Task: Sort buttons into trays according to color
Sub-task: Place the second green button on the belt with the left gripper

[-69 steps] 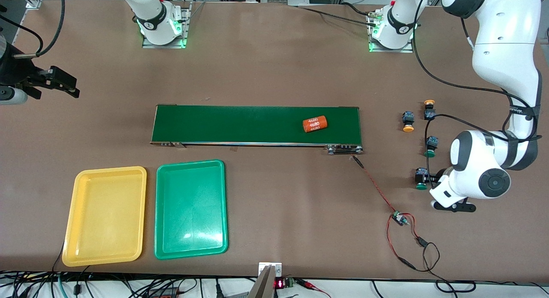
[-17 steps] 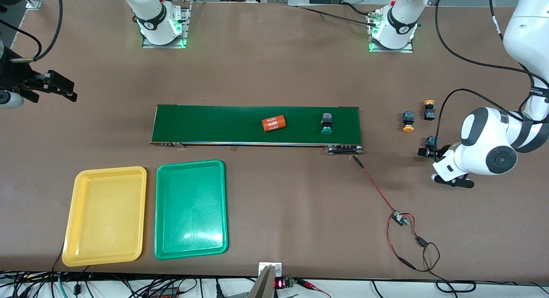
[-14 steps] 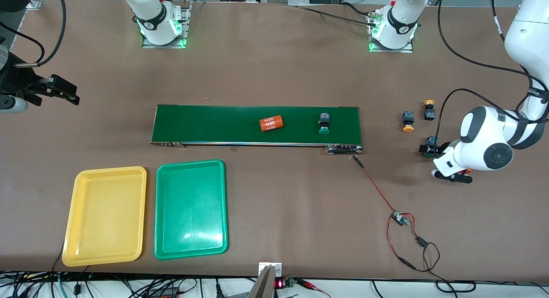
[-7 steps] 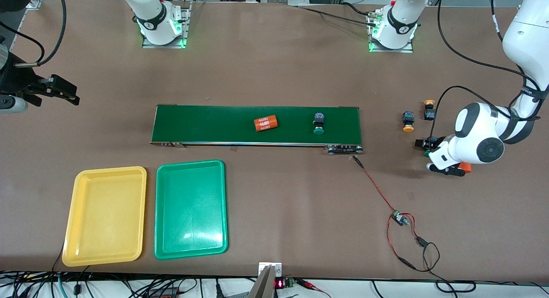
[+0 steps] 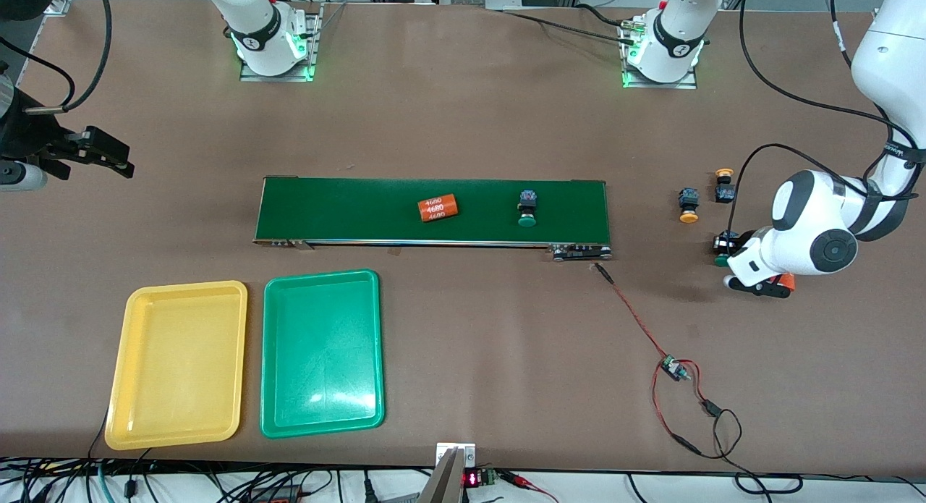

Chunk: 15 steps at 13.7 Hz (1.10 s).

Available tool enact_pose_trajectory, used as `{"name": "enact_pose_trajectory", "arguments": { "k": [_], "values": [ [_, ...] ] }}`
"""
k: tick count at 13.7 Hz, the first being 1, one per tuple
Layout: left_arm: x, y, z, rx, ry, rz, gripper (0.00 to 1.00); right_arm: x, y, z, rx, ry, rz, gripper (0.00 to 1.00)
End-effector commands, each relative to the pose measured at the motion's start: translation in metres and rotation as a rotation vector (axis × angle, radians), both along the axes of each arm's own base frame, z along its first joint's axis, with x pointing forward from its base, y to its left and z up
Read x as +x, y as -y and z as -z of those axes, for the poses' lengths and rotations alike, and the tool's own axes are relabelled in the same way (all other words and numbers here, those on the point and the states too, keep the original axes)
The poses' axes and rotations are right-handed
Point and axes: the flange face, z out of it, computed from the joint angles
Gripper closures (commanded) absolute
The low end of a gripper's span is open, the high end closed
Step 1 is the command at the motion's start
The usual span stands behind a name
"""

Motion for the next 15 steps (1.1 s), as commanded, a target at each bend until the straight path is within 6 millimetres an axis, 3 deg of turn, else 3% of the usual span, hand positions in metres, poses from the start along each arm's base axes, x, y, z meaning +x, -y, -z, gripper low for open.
{"name": "enact_pose_trajectory", "arguments": {
  "k": [1,3,5,7,9,12,15],
  "values": [
    [0.017,0.026,-0.059,0.045,0.001,0.049,0.76,0.001,0.004,-0.002,-0.002,0.003,-0.007,0.0],
    [0.022,0.065,-0.093,0.053,-0.043,0.033,0.76,0.0,0.003,-0.001,-0.002,-0.002,-0.008,0.0],
    [0.02,0.119,-0.114,0.048,-0.016,0.004,0.76,0.0,0.0,-0.001,-0.003,-0.003,-0.014,0.0],
    [0.013,0.171,-0.117,0.031,-0.009,-0.013,0.76,0.0,0.003,0.0,-0.002,-0.008,-0.01,0.0],
    [0.007,0.209,-0.119,-0.028,-0.034,-0.042,0.76,0.0,0.004,0.001,-0.002,-0.01,-0.008,0.0],
    [-0.011,0.28,-0.105,-0.092,-0.005,-0.066,0.73,0.001,0.004,0.004,-0.002,-0.014,-0.007,0.0],
    [-0.023,0.314,-0.096,-0.083,-0.015,-0.111,0.75,0.0,0.003,0.005,-0.002,-0.019,-0.011,0.0]
  ]
}}
